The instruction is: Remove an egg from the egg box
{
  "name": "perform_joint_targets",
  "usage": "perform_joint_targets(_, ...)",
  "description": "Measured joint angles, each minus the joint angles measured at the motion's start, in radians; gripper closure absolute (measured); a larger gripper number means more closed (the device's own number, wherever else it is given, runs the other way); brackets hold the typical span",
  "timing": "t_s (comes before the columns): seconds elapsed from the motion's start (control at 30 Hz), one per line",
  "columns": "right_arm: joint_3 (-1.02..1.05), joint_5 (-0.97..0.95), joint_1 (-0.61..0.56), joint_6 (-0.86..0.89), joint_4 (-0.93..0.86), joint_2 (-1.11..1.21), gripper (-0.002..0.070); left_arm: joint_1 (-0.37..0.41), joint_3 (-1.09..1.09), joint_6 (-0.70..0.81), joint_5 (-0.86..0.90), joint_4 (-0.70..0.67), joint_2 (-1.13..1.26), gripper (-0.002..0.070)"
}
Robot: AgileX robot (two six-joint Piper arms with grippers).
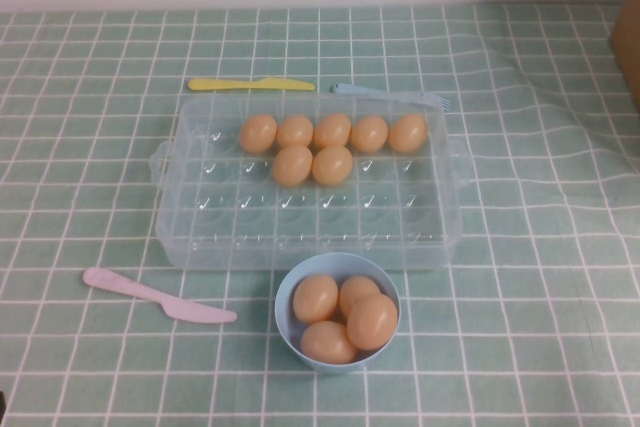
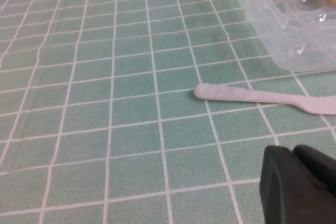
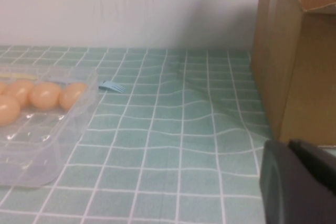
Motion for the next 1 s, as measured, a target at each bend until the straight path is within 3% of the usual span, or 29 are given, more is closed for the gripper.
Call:
perform_joint_targets(0.43, 0.002, 0.061, -0.001, -0.023, 0.043, -0.016, 0.0694, 0.000, 0.000, 0.000, 0.000, 0.000, 0.000, 0.0679)
perform_joint_targets(0.67, 0.042, 0.091, -0.001, -0.206, 0.203, -0.016, 0.0694, 0.000, 0.000, 0.000, 0.000, 0.000, 0.000, 0.0679)
perform_joint_targets(1.0, 0.044, 0.213, -0.001, -0.231, 0.224, -0.020, 0.0694, 0.000, 0.000, 0.000, 0.000, 0.000, 0.000, 0.0679)
